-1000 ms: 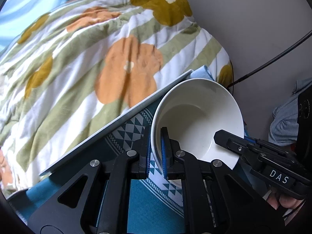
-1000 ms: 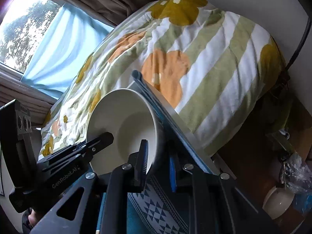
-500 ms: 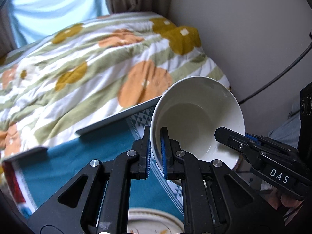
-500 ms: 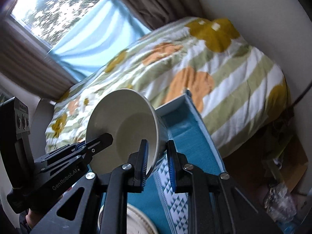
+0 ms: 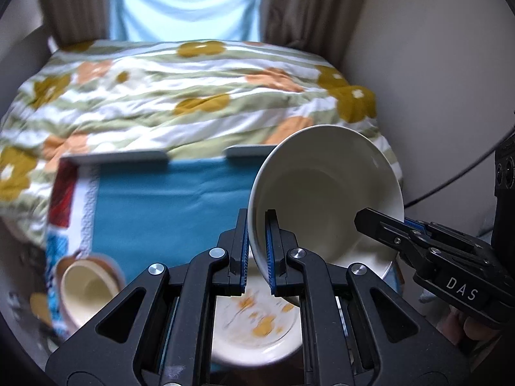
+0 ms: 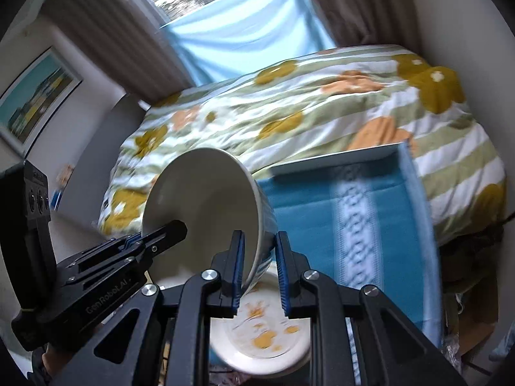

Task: Organize plates and bowls
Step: 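Carry the white bowl with both grippers and lower it into the cream bowl, then open both grippers and release the white bowl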

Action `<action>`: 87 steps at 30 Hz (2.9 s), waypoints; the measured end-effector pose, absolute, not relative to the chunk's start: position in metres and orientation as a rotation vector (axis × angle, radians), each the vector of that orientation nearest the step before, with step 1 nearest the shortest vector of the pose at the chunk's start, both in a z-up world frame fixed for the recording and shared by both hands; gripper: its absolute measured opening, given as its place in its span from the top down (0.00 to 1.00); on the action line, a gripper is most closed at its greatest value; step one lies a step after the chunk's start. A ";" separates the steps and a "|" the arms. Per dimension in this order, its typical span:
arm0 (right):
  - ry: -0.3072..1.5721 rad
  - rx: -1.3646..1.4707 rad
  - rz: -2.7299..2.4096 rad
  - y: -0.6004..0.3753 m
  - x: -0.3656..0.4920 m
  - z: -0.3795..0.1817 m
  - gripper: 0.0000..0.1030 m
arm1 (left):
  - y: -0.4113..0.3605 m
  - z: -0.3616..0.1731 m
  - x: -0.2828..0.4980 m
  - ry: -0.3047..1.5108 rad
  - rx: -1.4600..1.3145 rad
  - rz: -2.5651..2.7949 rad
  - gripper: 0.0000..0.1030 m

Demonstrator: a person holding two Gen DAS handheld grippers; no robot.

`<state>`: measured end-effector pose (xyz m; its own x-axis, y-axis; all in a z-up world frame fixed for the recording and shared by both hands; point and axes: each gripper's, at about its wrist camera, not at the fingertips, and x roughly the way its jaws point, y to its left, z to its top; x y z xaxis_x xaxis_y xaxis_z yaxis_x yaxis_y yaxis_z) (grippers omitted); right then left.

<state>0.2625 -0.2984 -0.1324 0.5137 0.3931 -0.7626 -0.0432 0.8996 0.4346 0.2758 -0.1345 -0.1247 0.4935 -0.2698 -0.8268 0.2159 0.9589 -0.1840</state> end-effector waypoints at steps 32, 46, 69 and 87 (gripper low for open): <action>1.214 0.200 0.375 -0.021 0.248 -0.251 0.83 | 0.134 -0.248 0.244 1.219 -0.031 -0.168 0.92; 1.257 0.118 0.332 -0.010 0.253 -0.260 0.83 | 0.120 -0.264 0.253 1.237 0.112 -0.150 0.92; 1.255 0.150 0.325 -0.013 0.252 -0.261 0.83 | 0.119 -0.265 0.253 1.212 0.159 -0.132 0.92; 1.129 0.144 0.393 -0.066 0.217 -0.194 0.37 | 0.150 -0.177 0.191 1.005 0.022 -0.023 0.00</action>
<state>0.2173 -0.0660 -0.1936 0.3674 0.3764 -0.8505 -0.2328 0.9226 0.3077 0.1908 0.1500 -0.1769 0.5358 -0.0086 -0.8443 0.0292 0.9995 0.0083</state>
